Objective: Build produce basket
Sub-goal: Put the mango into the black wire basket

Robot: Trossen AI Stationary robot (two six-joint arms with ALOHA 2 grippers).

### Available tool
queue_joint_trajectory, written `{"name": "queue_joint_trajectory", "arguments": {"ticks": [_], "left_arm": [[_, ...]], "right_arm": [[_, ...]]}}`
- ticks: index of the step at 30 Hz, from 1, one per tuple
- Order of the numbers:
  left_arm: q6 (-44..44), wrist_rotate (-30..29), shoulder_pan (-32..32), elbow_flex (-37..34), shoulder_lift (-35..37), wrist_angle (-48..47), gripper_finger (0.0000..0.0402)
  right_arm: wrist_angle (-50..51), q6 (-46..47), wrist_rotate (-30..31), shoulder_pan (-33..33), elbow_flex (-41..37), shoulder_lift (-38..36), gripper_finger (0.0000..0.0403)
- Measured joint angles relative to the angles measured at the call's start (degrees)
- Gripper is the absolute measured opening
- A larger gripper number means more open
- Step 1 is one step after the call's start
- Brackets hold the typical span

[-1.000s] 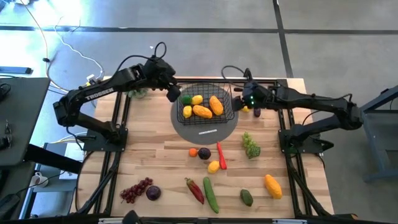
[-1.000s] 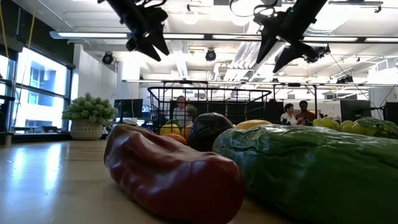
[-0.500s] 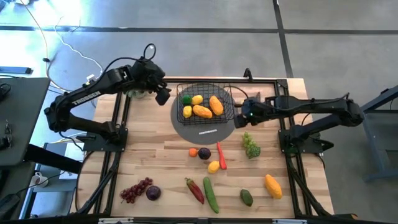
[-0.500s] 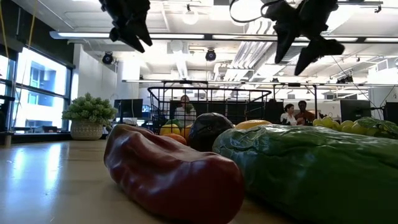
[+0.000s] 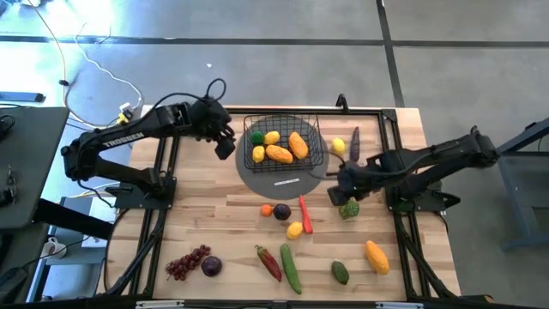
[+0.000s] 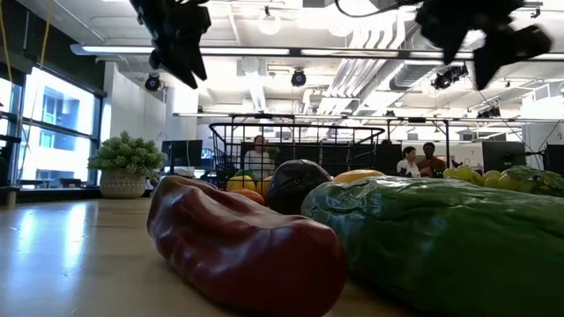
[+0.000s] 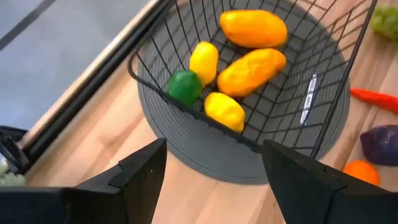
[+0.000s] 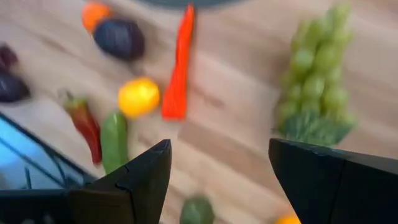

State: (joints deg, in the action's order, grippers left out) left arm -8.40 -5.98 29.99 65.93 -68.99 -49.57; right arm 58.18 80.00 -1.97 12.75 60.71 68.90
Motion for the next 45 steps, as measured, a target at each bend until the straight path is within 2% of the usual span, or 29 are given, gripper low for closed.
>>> {"name": "queue_joint_trajectory", "arguments": {"ticks": [13, 19, 25, 34, 45], "left_arm": [[-0.42, -0.51, -3.23, -0.47, 0.0, -0.06, 0.0255], [-0.42, -0.7, -4.23, -0.47, -0.02, -0.06, 0.0255], [-0.42, -0.68, -4.62, -0.47, -0.02, -0.05, 0.0255], [0.04, -0.68, -4.62, -0.47, -0.04, -0.04, 0.0255], [0.04, -0.65, -4.62, -0.47, -0.04, -0.02, 0.0255]], "right_arm": [[3.42, 13.06, -8.57, 13.69, 0.0, 0.02, 0.0252], [4.47, 21.28, -8.7, 20.35, 0.0, 0.38, 0.0252], [4.65, 25.67, -9.06, 25.58, 0.0, 2.58, 0.0252], [4.78, 31.0, -13.29, 29.85, -0.02, 8.99, 0.0253], [3.12, 34.65, -13.47, 31.69, -0.02, 16.4, 0.0252]]}}
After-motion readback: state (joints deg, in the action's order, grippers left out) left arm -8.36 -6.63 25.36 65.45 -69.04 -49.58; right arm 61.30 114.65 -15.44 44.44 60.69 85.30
